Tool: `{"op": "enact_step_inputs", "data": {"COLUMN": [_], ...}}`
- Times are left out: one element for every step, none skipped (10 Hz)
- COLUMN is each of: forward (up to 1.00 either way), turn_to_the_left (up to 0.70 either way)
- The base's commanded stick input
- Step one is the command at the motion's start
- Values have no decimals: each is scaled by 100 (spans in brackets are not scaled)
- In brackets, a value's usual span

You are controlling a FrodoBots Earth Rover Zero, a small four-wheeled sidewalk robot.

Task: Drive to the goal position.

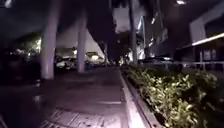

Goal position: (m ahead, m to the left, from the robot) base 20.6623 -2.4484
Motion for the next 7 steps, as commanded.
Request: {"op": "enact_step_inputs", "data": {"forward": [45, 45, 45, 45, 45, 45, 45], "turn_to_the_left": [0, 0, 0, 0, 0, 0, 0]}}
